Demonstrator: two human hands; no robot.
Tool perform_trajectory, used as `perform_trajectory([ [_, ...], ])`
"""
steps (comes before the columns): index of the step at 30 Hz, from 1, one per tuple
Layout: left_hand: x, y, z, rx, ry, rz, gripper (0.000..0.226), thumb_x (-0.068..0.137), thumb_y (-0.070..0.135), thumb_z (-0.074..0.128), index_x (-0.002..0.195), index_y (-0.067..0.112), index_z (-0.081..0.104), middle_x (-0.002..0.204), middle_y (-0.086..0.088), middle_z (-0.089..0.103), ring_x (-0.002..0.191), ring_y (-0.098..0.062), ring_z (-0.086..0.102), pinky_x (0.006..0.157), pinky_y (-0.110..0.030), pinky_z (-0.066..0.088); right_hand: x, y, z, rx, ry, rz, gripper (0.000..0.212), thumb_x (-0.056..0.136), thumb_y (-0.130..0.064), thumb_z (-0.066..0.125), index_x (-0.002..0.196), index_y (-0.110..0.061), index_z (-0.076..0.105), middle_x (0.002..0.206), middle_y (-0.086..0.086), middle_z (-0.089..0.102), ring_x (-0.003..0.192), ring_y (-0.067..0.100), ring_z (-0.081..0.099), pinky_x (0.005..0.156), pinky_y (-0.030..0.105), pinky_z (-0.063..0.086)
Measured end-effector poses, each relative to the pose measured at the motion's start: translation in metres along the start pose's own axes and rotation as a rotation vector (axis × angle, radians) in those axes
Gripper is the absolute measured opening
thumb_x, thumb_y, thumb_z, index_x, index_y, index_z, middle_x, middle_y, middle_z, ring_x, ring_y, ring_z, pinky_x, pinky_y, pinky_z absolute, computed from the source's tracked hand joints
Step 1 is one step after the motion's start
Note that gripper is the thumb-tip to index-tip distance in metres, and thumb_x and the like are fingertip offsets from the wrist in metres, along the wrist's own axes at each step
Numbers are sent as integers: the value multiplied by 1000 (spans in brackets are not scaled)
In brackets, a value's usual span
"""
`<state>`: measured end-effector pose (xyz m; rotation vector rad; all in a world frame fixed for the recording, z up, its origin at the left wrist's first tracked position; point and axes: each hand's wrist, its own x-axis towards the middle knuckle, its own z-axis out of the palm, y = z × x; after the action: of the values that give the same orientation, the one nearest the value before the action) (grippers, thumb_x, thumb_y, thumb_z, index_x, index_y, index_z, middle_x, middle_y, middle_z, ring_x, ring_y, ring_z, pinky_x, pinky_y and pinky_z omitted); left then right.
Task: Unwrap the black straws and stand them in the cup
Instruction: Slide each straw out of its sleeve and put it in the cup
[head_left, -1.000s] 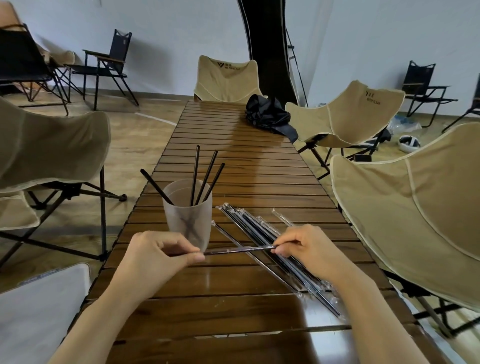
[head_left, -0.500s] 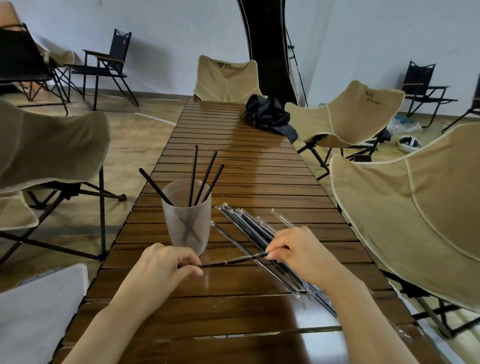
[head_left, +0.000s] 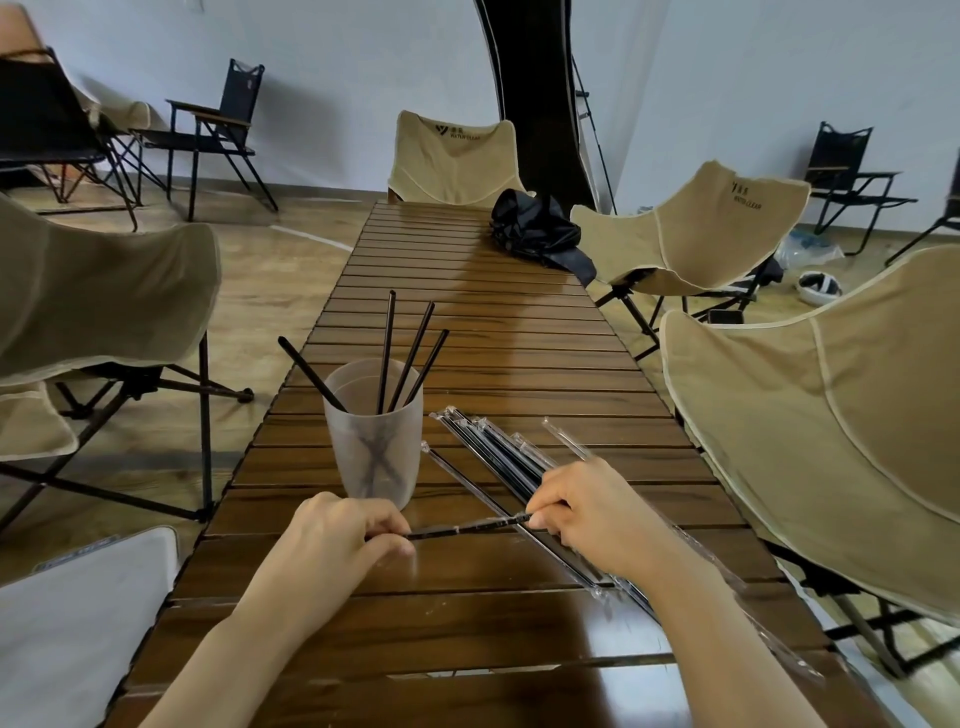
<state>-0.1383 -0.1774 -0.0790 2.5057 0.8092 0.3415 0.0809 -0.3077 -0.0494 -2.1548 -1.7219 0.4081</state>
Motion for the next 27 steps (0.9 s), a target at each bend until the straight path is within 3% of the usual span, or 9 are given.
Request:
perform_trajectory([
  [4,1,0,-1,9,-7,11,11,85,36,65,96,37,69,76,23,64,77,8,61,74,-6,45,0,3,2,8,4,15,17,92,-21,59,90,-17,76,66,-22,47,61,-7,48,59,5,33],
  [7,2,8,-2,-40,-31,42,10,90,33,60,97,37,64,79,21,64,78,7,61,75,-8,47,3,-1,5,107,6,-2,16,92,-20,60,91,-19,75,75,-18,58,69,-5,56,65,6,42],
  [10,6,19,0,-83,-27,116,13,94,22,55,101,25,66,85,16,65,79,7,59,74,-2,41,8,-8,7,174,-6,-20,14,91,-21,60,89,-20,73,81,-9,66,74,1,61,67,10,47],
  [12,7,20,0,-91,-12,136,17,96,16,52,105,15,65,88,6,66,75,4,57,77,-1,38,8,-8,5,188,-5,-15,10,91,-24,61,91,-25,71,77,-12,66,72,-4,60,64,8,45],
  [15,4,11,-5,-49,35,100,14,97,22,49,100,28,61,85,12,62,77,6,55,75,-3,38,3,-1,-3,222,8,31,12,92,-23,60,97,-30,68,75,-14,66,66,-11,57,60,7,42],
  [18,0,1,-8,-5,78,91,17,96,27,49,88,41,56,76,19,58,79,5,55,69,-9,41,-1,5,-10,227,18,69,19,93,-18,56,86,-32,67,73,-11,70,58,-6,56,58,10,43],
  [23,0,-1,-9,-7,98,112,19,95,27,51,86,41,58,72,20,60,77,5,58,70,-13,45,-1,3,-6,204,11,87,18,94,-13,56,86,-23,69,71,-8,69,59,-6,59,66,16,51],
  [27,1,1,-6,4,85,129,15,96,27,51,91,38,59,75,21,59,78,7,57,70,-4,39,-2,-3,-3,207,-24,62,12,92,-17,60,88,-20,71,76,-5,71,66,-3,64,72,16,54],
])
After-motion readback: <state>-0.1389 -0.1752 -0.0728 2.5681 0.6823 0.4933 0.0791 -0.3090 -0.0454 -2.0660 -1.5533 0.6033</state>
